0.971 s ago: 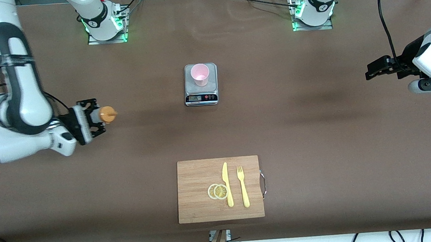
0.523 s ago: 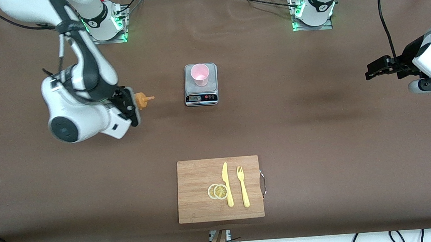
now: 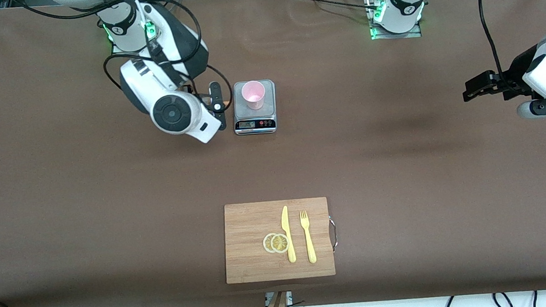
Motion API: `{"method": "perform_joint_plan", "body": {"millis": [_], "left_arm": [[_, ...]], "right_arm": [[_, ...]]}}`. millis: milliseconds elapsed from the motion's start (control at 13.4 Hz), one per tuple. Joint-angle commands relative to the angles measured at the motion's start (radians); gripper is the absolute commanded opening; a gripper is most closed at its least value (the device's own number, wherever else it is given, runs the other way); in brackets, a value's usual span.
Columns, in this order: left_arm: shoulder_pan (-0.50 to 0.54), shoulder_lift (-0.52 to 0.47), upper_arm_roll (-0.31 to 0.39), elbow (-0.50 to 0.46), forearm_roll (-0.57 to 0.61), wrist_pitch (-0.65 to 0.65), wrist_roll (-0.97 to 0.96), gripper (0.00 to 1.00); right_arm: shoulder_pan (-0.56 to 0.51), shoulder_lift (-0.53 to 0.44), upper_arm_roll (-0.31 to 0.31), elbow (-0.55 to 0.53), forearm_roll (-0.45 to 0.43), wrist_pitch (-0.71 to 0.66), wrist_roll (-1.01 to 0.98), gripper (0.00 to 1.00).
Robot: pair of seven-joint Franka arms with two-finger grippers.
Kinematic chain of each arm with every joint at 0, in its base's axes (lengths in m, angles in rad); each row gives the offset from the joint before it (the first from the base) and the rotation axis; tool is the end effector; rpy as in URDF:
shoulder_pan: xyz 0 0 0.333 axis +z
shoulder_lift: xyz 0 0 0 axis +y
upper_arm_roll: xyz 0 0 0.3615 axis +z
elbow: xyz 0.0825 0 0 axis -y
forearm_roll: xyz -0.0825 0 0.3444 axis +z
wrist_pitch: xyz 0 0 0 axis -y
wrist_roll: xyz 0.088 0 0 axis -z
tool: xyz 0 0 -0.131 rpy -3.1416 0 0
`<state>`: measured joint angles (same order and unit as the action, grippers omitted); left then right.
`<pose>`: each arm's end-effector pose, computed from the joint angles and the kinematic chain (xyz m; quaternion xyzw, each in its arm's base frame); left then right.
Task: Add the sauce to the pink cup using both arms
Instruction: 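Tilt the bottle nozzle over the pink cup with the right gripper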
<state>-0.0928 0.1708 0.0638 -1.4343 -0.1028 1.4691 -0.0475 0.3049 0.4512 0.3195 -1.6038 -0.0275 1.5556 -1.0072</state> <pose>0.5584 -0.0340 0.6049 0.9966 0.0074 -0.0694 0.0433 0.4941 0.3201 0.3887 -0.6614 -0.7098 0.2206 0.1007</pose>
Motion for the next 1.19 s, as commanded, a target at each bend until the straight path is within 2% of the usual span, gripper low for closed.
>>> {"method": "perform_joint_plan", "body": {"millis": [0, 597, 1120], "left_arm": [[-0.005, 0.013, 0.005, 0.031, 0.008, -0.016, 0.026, 1.00], [-0.005, 0.015, 0.004, 0.031, 0.008, -0.016, 0.026, 1.00], [-0.005, 0.016, 0.004, 0.031, 0.008, -0.016, 0.026, 1.00]], "right_arm": [[0.037, -0.022, 0.018, -0.027, -0.057, -0.008, 0.071, 0.05], [0.172, 0.020, 0.023, -0.045, -0.157, -0.011, 0.266, 0.05], [0.201, 0.037, 0.023, -0.064, -0.196, -0.011, 0.308, 0.05]]}}
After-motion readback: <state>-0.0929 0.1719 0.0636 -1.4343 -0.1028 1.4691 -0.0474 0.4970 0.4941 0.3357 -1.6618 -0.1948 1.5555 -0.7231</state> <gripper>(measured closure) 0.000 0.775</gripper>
